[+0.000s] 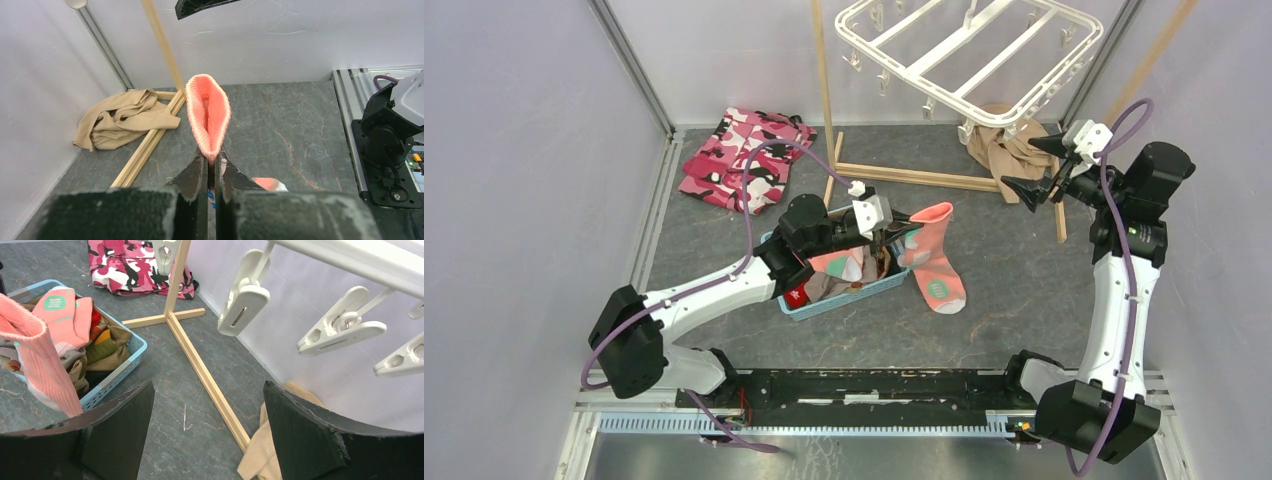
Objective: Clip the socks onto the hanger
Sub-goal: Open the clamp at the hanger.
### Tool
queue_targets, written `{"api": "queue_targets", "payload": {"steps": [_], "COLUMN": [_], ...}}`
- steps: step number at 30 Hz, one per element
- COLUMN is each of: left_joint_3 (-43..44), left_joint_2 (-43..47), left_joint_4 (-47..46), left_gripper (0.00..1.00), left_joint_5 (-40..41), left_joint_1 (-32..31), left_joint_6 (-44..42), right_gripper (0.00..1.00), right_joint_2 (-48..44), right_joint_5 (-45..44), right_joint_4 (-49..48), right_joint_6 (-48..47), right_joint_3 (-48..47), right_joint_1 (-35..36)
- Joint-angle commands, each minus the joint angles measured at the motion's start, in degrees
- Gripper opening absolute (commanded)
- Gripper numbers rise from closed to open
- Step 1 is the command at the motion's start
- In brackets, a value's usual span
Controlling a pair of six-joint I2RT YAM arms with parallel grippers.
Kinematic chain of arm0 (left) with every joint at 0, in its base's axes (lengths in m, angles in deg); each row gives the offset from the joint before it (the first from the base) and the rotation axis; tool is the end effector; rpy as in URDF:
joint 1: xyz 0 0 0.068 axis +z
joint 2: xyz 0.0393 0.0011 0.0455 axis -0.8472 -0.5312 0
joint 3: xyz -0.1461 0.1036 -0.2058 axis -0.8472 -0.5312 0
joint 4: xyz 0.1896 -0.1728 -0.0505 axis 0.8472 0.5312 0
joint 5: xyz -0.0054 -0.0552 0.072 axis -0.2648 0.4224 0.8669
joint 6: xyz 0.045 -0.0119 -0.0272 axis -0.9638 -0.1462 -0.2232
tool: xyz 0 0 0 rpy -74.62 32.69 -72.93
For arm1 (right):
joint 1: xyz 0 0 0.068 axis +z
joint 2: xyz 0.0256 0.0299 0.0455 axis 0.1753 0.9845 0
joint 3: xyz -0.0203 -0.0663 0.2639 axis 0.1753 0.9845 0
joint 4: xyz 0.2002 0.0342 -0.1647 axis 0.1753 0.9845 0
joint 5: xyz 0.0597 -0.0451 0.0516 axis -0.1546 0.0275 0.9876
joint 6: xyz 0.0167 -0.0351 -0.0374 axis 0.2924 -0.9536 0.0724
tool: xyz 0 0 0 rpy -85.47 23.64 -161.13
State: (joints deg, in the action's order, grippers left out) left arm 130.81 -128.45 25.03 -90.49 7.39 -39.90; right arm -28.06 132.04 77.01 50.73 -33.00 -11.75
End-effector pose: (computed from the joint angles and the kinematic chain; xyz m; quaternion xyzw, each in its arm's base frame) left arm 0.1881 -0.2537 0.3440 0.4788 0.4634 -0.3937 0.6333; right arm 0.2081 -0.0475 0.4196 -0.3872 0.6092 0.1829 0.6674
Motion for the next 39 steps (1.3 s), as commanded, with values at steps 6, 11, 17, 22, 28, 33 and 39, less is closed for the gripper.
{"api": "queue_targets", "payload": {"steps": [6, 11, 17, 22, 28, 33, 39], "left_joint_3": [3.55, 3.56, 4.41, 5.15, 5.69, 7.16, 11.14], "left_joint_2": [-1.79, -3.64, -5.67, -6.55, -6.11, -7.07, -10.46], "left_joint_4": [-5.87, -11.18, -14.1, -15.02, -12.5, -11.46, -12.22], "left_gripper": [0.02, 0.02, 0.02, 0.02, 0.02, 0.02, 0.02], "left_joint_5": [-3.61, -7.63, -7.98, -5.96, -5.26, -5.81, -8.83], "left_joint_1": [1.44, 2.17, 2.18, 2.18, 2.18, 2.27, 2.2], "left_joint_6": [3.42, 6.95, 9.81, 10.59, 11.14, 9.32, 10.59], "right_gripper": [0.86, 0.87, 0.85, 0.86, 0.85, 0.87, 0.83], "right_joint_2": [0.97, 1.98, 6.29, 5.89, 5.08, 3.96, 3.39], "right_joint_5": [7.77, 8.76, 12.9, 12.69, 10.69, 7.14, 4.75], "right_joint_4": [-0.34, 1.68, 1.67, 5.16, 16.43, 43.7, 51.62], "right_joint_6": [-2.43, -5.17, -4.9, -10.01, -18.55, -46.92, -56.33], "right_joint_3": [-3.85, -7.8, -11.74, -10.81, -9.54, -8.68, -5.39], "right_joint_1": [0.04, -0.41, -0.57, -0.66, -0.92, -0.67, 9.05]}}
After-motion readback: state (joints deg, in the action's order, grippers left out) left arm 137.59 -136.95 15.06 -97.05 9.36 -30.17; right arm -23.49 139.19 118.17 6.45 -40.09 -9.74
